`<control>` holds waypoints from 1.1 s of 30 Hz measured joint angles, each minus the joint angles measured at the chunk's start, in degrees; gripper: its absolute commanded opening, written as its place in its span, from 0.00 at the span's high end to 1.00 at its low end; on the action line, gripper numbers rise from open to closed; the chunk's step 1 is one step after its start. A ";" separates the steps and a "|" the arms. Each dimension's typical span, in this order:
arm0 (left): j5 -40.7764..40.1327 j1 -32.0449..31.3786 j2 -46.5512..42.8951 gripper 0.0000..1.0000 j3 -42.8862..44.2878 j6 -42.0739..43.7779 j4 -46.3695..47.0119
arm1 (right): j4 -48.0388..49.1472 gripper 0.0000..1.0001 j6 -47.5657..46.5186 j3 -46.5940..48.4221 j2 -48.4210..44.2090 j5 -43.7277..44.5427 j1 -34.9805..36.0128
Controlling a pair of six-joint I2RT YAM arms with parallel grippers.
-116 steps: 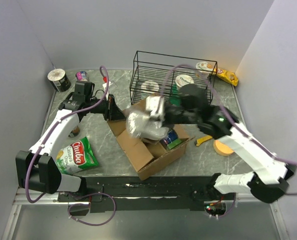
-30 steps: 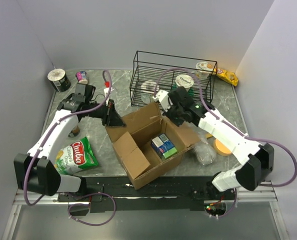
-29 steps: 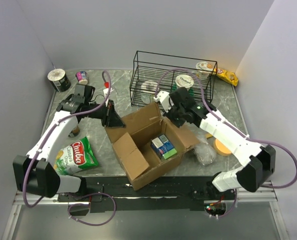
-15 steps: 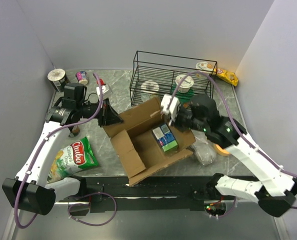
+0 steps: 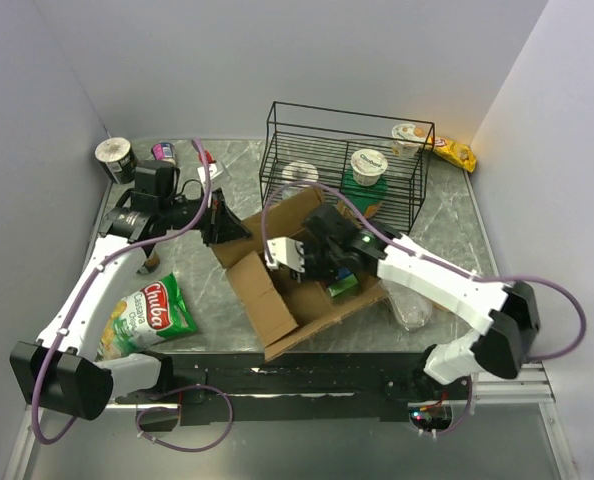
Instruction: Unpack the express box
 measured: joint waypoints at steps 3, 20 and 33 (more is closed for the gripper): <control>-1.73 -0.39 0.15 0.99 -0.22 -3.96 2.47 | -0.44 0.51 4.59 3.30 4.28 4.52 0.57; -6.64 0.72 -0.52 0.99 -10.91 -20.44 13.42 | 9.60 0.88 14.78 -6.91 12.81 24.90 2.23; -5.51 1.16 1.05 0.99 -10.21 -20.98 13.18 | 4.70 1.00 15.69 0.48 10.27 17.00 0.07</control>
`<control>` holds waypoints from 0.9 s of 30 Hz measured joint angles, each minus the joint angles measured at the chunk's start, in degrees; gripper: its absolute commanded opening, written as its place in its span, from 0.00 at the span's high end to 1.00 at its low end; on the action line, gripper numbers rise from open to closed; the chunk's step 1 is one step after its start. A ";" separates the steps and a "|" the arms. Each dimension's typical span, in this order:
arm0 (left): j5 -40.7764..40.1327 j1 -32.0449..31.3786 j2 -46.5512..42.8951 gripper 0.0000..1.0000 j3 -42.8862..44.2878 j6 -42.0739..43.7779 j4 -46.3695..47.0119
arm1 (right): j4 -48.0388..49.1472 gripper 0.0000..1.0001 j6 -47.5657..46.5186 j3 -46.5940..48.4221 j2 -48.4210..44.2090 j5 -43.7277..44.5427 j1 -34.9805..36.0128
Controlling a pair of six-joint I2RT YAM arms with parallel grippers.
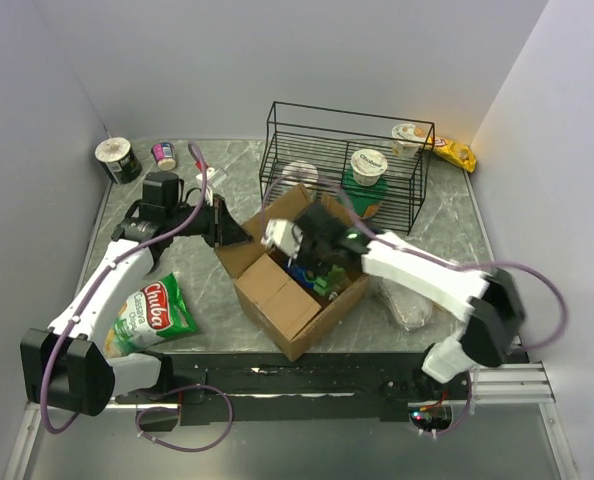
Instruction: Unpack the express box
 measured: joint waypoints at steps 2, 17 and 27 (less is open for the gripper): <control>0.15 -0.20 0.31 0.99 0.35 0.07 -0.09 | 0.57 1.00 1.79 1.62 -4.87 -5.40 -1.44; -3.48 4.42 0.66 0.99 4.44 5.16 -10.23 | -3.19 1.00 8.61 16.00 -26.12 -14.16 -17.00; -6.25 16.46 -4.85 0.99 5.22 10.99 -20.35 | -5.35 1.00 8.72 -2.21 -35.15 -11.04 -26.23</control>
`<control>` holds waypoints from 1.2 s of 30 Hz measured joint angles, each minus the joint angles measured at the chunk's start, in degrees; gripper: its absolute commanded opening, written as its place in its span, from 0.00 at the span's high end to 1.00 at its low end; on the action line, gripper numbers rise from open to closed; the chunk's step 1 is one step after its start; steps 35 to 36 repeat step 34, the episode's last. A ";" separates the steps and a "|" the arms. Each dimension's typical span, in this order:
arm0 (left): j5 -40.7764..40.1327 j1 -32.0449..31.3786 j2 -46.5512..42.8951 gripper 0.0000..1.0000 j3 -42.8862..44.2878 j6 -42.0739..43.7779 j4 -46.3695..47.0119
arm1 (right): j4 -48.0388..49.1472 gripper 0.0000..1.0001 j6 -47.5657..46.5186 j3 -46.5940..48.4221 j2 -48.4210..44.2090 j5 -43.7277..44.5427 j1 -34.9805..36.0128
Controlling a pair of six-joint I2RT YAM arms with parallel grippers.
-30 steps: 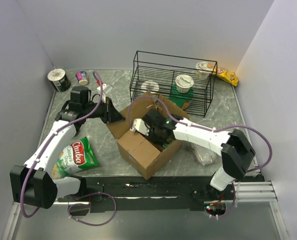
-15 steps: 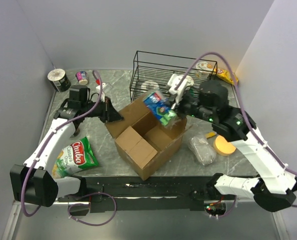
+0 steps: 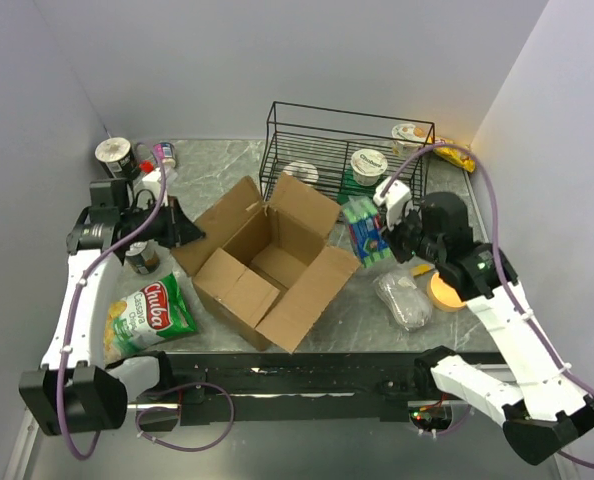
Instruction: Unpack the express box
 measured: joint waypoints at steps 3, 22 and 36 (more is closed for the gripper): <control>-1.01 1.70 -2.43 0.99 -1.97 -1.16 0.46 | 0.83 1.00 -0.24 -6.25 -1.68 -0.61 -0.07; -5.73 4.35 -4.31 0.04 -2.56 -2.75 -0.85 | -3.02 0.10 8.90 1.29 3.34 -0.74 -0.07; -8.39 4.35 -7.52 0.03 6.95 -7.26 10.84 | -4.52 0.00 12.79 20.96 8.87 28.81 -0.63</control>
